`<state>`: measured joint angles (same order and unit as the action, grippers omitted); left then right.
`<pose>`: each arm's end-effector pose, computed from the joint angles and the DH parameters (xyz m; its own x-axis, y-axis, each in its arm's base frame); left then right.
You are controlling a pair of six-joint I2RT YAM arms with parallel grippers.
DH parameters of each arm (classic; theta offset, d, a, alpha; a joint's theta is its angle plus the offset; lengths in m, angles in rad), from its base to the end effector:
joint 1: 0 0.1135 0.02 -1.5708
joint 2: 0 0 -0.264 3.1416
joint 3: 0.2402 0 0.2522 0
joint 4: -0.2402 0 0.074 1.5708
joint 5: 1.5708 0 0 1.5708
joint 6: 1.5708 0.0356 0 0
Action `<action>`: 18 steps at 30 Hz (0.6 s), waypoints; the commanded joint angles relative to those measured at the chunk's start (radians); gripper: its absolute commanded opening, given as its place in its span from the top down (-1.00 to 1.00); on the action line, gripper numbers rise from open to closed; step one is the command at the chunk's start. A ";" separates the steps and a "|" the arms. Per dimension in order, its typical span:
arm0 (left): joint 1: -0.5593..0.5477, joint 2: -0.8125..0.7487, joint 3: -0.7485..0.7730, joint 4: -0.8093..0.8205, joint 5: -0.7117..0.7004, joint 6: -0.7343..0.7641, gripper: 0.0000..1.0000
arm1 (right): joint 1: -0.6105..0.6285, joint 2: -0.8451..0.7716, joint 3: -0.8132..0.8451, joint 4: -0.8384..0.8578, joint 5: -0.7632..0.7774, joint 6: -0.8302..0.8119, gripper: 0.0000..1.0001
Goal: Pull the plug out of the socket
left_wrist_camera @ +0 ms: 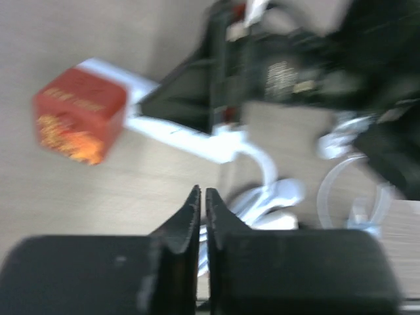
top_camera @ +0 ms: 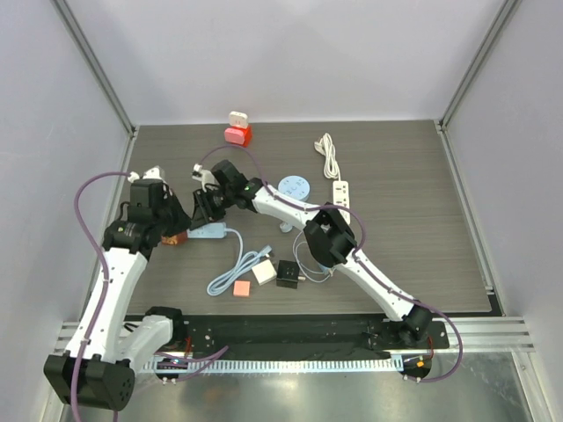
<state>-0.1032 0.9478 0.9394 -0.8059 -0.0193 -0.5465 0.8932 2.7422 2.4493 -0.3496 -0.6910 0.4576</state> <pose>0.1857 -0.0185 0.3061 -0.6647 -0.4535 -0.5937 -0.2992 0.8898 -0.3447 0.3561 0.4788 0.1421 -0.7436 -0.3810 -0.5495 -0.6596 0.2830 0.6963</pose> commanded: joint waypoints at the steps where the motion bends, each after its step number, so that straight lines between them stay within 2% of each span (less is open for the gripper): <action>1: -0.004 -0.029 0.019 0.103 0.119 -0.056 1.00 | 0.006 0.066 0.004 -0.046 0.139 0.019 0.97; 11: -0.004 -0.060 0.058 -0.033 -0.105 0.040 0.99 | -0.019 0.053 -0.068 0.041 0.036 0.079 0.97; 12: -0.004 -0.047 0.061 -0.044 -0.116 0.048 0.70 | -0.022 0.050 -0.079 0.046 0.021 0.084 0.98; 15: -0.003 -0.009 0.058 -0.038 -0.093 0.059 0.02 | -0.046 0.013 -0.165 0.089 -0.053 0.107 0.98; 16: -0.003 -0.003 0.053 -0.027 -0.082 0.059 -0.27 | -0.053 -0.004 -0.197 0.103 -0.074 0.108 0.97; 18: -0.003 0.016 0.035 0.002 -0.053 0.060 -0.44 | -0.075 -0.050 -0.278 0.118 -0.125 0.099 0.98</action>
<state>-0.1070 0.9466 0.9665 -0.8265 -0.0849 -0.5102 0.8516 2.7216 2.2761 -0.1192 -0.8047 0.5621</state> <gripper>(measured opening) 0.687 0.372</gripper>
